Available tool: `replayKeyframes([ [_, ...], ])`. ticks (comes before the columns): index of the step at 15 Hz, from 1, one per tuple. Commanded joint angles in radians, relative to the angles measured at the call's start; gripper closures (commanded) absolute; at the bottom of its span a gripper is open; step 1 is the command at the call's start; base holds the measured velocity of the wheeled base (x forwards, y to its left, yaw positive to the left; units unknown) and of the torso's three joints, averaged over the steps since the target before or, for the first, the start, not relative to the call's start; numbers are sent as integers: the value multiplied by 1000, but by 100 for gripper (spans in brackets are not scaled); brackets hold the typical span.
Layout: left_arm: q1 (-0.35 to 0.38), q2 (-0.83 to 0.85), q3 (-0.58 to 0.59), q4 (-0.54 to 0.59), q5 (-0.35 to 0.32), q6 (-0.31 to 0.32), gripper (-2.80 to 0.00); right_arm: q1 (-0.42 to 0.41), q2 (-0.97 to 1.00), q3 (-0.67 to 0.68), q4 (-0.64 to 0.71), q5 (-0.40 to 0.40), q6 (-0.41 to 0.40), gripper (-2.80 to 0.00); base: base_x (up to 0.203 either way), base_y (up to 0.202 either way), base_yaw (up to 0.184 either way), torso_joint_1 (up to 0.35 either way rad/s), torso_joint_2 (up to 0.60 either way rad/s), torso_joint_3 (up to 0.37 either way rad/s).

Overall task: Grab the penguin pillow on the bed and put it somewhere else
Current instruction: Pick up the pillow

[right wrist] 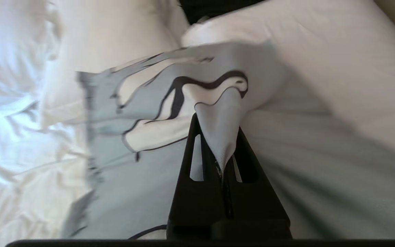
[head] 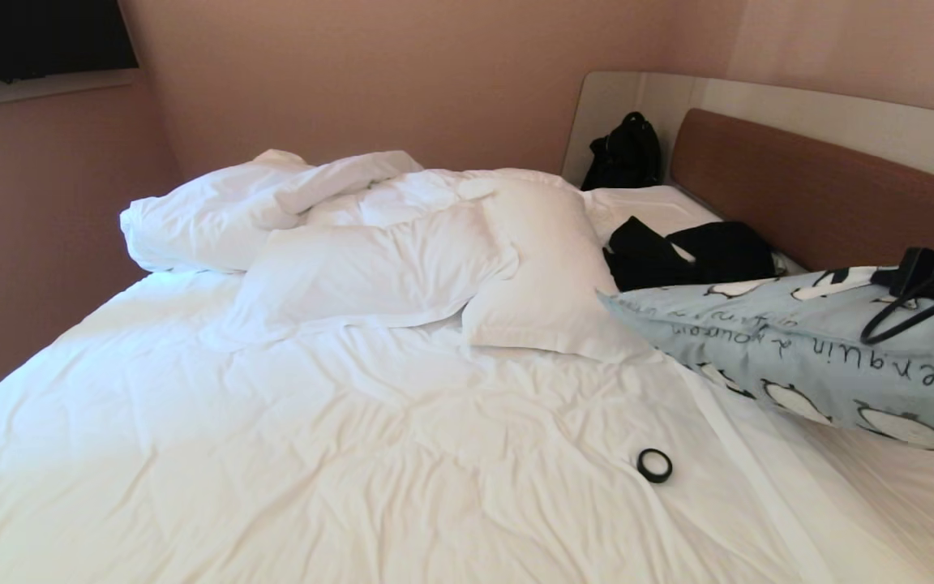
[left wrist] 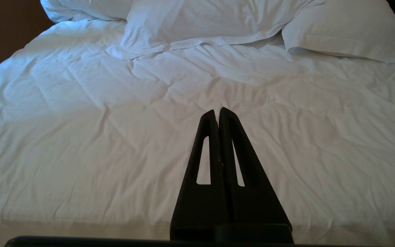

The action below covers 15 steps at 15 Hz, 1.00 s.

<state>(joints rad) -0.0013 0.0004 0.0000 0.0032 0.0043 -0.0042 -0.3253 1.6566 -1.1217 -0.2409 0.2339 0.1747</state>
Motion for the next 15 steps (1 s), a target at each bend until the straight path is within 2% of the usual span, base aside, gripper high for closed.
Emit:
replayKeyframes([
  [1, 0, 0, 2, 0, 0, 0, 0, 23, -55, 2, -2, -1, 30, 0, 0, 0, 0, 0, 0, 0],
  [8, 0, 0, 2, 0, 0, 0, 0, 104, -159, 0, 0, -10, 93, 0, 0, 0, 0, 0, 0, 0],
  [15, 0, 0, 2, 0, 0, 0, 0, 172, -196, -9, 0, -56, 129, 0, 0, 0, 0, 0, 0, 0],
])
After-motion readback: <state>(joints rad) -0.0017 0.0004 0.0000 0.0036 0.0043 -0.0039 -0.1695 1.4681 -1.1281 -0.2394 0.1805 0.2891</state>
